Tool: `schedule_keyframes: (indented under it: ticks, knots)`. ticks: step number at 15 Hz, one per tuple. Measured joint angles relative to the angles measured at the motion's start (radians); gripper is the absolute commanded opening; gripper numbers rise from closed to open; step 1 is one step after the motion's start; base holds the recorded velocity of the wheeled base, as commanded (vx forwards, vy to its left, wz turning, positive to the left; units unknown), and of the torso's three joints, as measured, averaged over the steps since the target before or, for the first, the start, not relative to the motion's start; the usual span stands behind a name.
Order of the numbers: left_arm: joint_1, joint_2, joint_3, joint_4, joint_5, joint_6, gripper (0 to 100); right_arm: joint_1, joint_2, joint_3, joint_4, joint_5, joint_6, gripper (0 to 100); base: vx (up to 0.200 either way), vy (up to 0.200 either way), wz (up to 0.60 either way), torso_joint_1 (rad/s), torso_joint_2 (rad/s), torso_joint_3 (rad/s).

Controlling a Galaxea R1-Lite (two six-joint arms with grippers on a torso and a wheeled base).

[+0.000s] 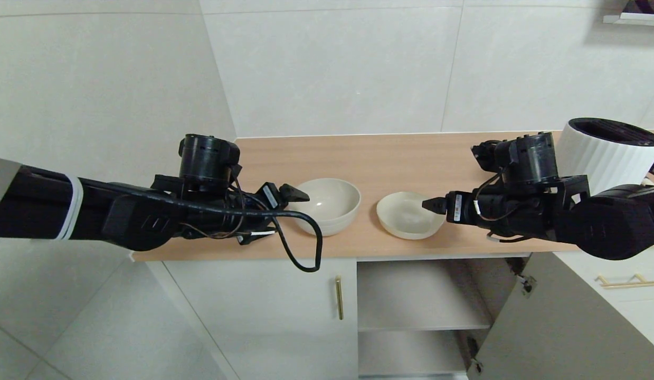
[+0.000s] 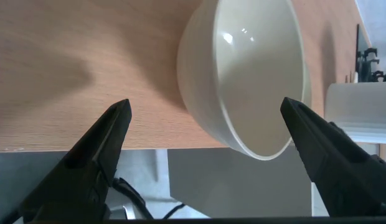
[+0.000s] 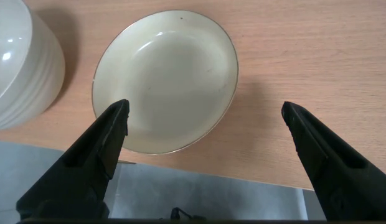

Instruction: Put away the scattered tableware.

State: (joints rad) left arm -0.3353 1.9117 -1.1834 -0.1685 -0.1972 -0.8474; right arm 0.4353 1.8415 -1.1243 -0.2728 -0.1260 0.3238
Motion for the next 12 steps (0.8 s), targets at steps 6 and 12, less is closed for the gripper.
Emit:
schedule_keyframes:
  ticks: [6, 12]
  knots:
    - [-0.017, 0.019, 0.0, -0.001, 0.005, 0.001, 0, 0.0, 0.0, 0.001, 0.0, 0.002, 0.0, 100, 0.0, 0.0, 0.0, 0.0, 0.0, 0.0]
    - [-0.018, 0.014, 0.001, 0.0, 0.007, 0.0, 0, 0.0, 0.001, 0.0, 0.002, 0.001, -0.001, 100, 0.0, 0.0, 0.0, 0.0, 0.0, 0.0]
